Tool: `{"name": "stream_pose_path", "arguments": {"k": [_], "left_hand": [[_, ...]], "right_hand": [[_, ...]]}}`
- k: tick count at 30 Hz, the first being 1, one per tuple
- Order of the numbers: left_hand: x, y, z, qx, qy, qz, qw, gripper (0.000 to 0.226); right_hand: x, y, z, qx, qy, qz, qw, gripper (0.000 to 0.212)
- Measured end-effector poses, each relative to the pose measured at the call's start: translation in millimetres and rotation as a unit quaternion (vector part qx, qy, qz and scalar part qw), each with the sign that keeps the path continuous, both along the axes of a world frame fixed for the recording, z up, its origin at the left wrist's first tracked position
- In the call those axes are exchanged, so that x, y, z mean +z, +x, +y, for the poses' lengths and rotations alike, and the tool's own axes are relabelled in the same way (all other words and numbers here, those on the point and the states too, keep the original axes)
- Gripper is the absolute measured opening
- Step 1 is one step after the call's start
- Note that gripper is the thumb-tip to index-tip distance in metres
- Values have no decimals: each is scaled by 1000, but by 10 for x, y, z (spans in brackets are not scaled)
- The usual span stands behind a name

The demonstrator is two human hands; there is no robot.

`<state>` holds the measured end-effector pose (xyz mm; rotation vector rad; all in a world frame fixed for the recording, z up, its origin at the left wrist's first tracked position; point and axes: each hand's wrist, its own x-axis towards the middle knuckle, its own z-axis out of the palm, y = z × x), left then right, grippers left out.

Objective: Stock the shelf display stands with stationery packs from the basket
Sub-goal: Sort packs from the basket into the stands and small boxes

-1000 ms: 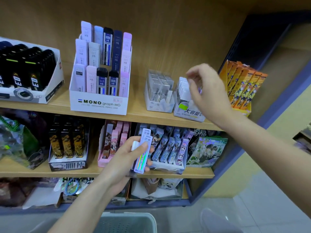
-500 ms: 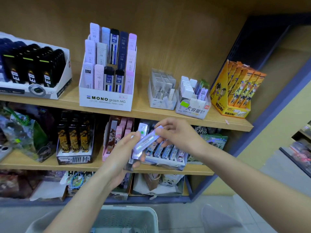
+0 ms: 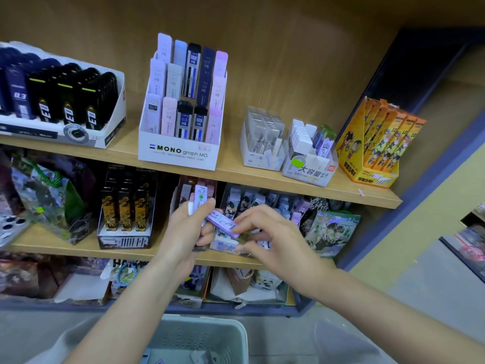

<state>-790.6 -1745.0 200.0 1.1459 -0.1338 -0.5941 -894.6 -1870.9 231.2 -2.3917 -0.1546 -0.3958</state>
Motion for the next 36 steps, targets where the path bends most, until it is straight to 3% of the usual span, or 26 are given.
{"name": "stream_pose_path", "arguments": {"k": [4, 7, 9, 13, 18, 23, 27, 36], "left_hand": [[42, -38, 7, 22, 14, -90, 996, 13], [65, -76, -12, 24, -12, -125, 992, 15], [59, -81, -14, 22, -18, -140, 990, 13], [50, -71, -35, -12, 20, -128, 991, 12], [-37, -48, -100, -50, 77, -101, 991, 13], [-71, -53, -109, -36, 81, -139, 986, 8], [-78, -80, -104, -46, 78, -165, 982, 9], [-38, -97, -108, -46, 82, -170, 981, 15]], "right_hand": [[45, -30, 140, -65, 117, 123, 983, 34], [65, -1, 158, -127, 262, 159, 943, 32], [103, 1, 119, -163, 287, 183, 926, 23], [288, -22, -81, -205, 309, 81, 925, 14], [577, -62, -479, -234, 174, -114, 950, 20], [879, -33, -982, -325, -16, -266, 907, 24], [962, 98, -1272, -356, -94, -240, 898, 21], [1097, 394, -1505, -322, -279, -112, 898, 17]]}}
